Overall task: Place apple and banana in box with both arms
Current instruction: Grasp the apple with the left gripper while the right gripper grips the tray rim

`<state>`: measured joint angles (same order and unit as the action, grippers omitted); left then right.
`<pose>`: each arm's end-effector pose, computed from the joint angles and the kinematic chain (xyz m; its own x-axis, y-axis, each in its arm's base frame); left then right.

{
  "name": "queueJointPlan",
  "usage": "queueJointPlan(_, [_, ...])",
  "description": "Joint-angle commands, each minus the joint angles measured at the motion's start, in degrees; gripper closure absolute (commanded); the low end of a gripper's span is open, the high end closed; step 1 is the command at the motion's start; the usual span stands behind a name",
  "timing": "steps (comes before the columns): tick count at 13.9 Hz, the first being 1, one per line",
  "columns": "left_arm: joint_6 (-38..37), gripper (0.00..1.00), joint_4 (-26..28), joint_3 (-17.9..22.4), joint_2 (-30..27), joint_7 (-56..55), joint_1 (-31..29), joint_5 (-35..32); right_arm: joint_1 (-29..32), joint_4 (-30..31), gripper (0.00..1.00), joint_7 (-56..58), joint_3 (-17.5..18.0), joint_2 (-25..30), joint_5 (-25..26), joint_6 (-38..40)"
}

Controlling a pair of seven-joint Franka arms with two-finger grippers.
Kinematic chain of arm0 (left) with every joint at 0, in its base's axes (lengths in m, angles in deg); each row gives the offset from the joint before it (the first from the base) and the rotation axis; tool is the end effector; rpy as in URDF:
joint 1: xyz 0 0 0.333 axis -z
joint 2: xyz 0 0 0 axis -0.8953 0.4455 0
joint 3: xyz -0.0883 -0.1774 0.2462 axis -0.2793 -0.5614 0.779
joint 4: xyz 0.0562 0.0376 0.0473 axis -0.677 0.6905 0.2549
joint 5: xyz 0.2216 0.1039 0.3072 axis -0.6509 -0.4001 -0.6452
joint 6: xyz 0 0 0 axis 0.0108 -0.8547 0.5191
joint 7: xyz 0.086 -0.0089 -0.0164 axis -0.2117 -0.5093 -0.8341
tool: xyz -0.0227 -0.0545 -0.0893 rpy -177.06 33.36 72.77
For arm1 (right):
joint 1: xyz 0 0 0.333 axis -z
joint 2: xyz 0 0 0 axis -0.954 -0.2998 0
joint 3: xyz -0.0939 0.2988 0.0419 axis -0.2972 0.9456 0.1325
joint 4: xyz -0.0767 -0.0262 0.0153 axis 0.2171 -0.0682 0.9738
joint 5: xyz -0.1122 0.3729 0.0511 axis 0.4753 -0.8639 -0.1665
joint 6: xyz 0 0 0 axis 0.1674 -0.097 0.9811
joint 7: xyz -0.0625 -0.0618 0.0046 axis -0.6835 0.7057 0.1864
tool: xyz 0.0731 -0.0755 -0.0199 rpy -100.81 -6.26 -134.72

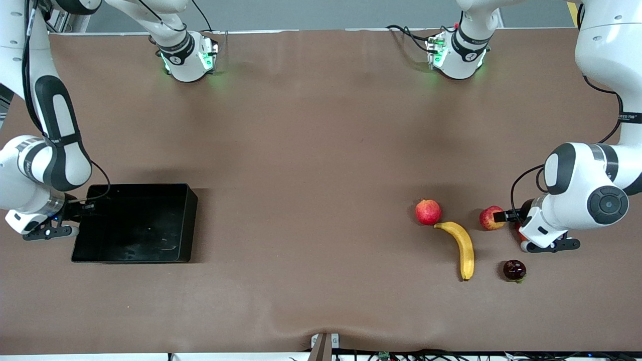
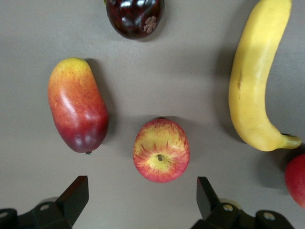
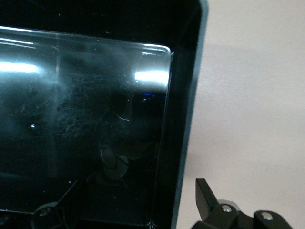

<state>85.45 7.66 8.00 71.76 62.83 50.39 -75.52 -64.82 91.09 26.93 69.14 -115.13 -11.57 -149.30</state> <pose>0.6701 0.0037 0.2898 0.9841 0.0809 -0.1579 0.0695 -0.9947 -0.0760 0.6280 -0.1904 0.2360 0.9897 0.1429 -0.0016 0.1429 -0.9897 -0.0096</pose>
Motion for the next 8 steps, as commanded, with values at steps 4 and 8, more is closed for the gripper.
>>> queueJointPlan(4, [6.74, 0.0, 4.8, -0.37, 0.55, -1.66, -1.17, -0.38, 1.23, -3.1, 0.0, 5.49, 0.17, -3.64, -2.91, 0.28])
queueJointPlan(8, [8.23, 0.0, 4.8, -0.37, 2.23, -1.66, -1.34, -0.38, 1.23, -3.72, 0.47, 5.58, -0.26, -4.96, -3.0, 0.37])
